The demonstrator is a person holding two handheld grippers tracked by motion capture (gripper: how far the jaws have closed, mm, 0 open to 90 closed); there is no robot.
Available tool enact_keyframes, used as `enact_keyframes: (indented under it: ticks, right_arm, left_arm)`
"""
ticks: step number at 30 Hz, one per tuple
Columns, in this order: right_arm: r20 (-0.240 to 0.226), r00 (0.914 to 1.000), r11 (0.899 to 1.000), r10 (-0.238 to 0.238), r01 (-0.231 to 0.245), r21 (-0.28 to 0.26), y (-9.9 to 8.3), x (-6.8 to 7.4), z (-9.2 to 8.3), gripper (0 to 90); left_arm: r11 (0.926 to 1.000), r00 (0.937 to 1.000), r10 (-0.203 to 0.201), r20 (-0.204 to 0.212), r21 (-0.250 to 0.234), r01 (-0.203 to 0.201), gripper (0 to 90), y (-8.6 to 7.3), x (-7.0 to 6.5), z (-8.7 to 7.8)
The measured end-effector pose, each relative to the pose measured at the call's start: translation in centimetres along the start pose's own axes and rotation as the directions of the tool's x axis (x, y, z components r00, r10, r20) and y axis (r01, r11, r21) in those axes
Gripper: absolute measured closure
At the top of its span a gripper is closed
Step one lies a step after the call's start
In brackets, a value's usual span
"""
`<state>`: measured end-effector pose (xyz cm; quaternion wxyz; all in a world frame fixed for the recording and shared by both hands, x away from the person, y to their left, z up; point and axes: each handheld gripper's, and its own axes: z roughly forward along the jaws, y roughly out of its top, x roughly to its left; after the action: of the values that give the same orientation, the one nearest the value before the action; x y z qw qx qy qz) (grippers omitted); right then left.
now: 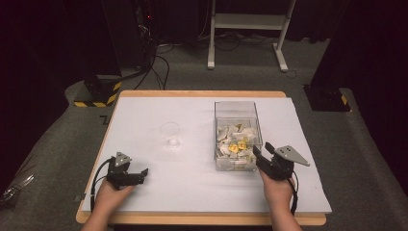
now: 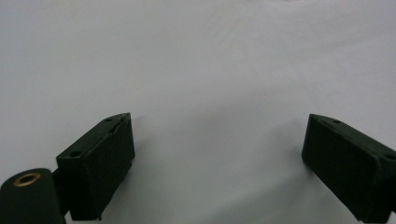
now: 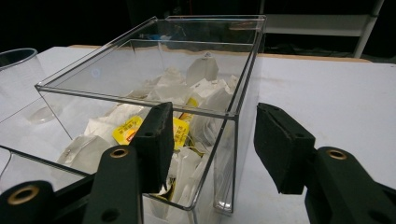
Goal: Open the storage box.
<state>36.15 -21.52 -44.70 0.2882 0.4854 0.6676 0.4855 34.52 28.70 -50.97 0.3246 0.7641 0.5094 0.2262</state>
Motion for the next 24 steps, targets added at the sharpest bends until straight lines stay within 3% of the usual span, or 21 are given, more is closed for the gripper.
enact_keyframes:
  ticks: [9, 24]
  right_arm:
    - [0.003, 1.0000, 1.000, 0.009, -0.009, 0.018, -0.24, -0.22, 0.24, 51.0]
    - [-0.012, 0.9999, 1.000, -0.004, 0.004, 0.006, -0.62, -0.12, -0.27, 67.7]
  left_arm:
    - [1.0000, 1.0000, 0.000, -0.001, 0.000, 0.000, 9.7, -0.01, -0.01, -0.01]
    - [1.0000, 1.0000, 0.000, 0.000, -0.001, 0.000, 9.8, -0.01, -0.01, 0.00]
